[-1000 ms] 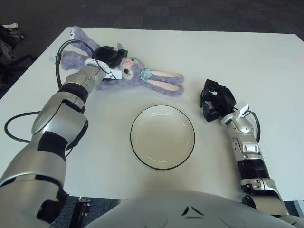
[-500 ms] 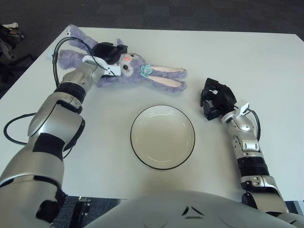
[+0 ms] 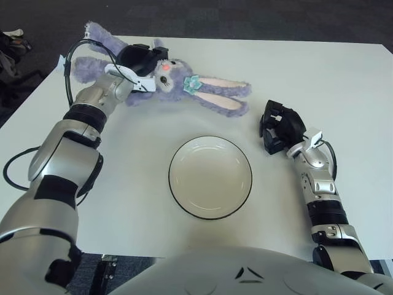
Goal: Put the doll into the plate.
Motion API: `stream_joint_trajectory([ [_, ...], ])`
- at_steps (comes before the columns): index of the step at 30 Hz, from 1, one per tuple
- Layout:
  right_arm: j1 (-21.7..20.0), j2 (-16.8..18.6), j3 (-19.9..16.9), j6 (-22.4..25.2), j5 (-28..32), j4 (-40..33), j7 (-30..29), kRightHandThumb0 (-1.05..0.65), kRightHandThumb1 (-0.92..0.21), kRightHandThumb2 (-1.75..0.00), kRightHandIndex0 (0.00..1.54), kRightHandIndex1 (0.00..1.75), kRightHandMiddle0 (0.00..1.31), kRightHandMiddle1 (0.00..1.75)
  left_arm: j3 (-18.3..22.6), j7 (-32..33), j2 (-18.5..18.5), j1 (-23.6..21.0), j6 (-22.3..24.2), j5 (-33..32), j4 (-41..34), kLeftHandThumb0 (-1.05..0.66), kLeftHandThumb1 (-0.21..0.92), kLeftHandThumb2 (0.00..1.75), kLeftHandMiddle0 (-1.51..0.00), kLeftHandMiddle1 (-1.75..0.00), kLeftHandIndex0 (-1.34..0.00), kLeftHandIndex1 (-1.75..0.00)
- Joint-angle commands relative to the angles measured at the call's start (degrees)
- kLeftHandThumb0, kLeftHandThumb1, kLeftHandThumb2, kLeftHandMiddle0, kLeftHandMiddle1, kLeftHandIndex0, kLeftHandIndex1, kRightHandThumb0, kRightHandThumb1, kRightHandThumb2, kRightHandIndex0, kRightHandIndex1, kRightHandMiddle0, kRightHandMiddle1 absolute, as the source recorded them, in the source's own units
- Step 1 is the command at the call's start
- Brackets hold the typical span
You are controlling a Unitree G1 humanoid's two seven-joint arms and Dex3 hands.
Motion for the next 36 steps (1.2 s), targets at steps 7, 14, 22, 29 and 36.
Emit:
stream_joint_trajectory([
  [7, 2.3, -0.7, 0.2, 2.6, -0.7, 3.9, 0.3, -0.01, 0.06, -1.75, 0.88, 1.75, 0.7, 1.74, 3.7, -1.9, 2.3, 2.3, 0.6, -1.7, -6.7, 0.0, -0.11, 1.75, -0.95, -1.6, -0.73, -1.75],
  [14, 2.0, -0.6, 0.1, 2.3, -0.6, 4.5, 0.3, -0.01, 0.06, -1.75, 0.88, 1.75, 0.69, 1.74, 7.0, -6.6, 4.4, 7.3, 3.0, -3.0, -20.6, 0.0, -0.11, 1.75, -0.95, -1.61, -0.73, -1.75],
  [22, 1.7, -0.9, 0.4, 2.1, -1.1, 5.2, 0.4, -0.01, 0.07, -1.75, 0.87, 1.75, 0.7, 1.74, 9.2, -8.4, 4.4, 11.0, 2.8, -3.7, -28.4, 0.0, -0.11, 1.75, -0.95, -1.61, -0.73, -1.75],
  [29, 1.6, -0.7, 0.4, 2.0, -1.2, 5.6, -0.2, -0.01, 0.07, -1.75, 0.87, 1.75, 0.7, 1.74, 10.3, -8.1, 4.7, 13.0, -0.1, -4.0, -32.4, 0.0, -0.12, 1.75, -0.96, -1.58, -0.74, -1.75],
  [36, 1.6, -0.5, 0.3, 2.5, -0.9, 5.3, -0.2, -0.01, 0.06, -1.75, 0.87, 1.74, 0.69, 1.75, 11.2, -7.8, 5.5, 14.4, -4.1, -3.9, -35.4, 0.0, -0.12, 1.75, -0.97, -1.59, -0.72, -1.75],
])
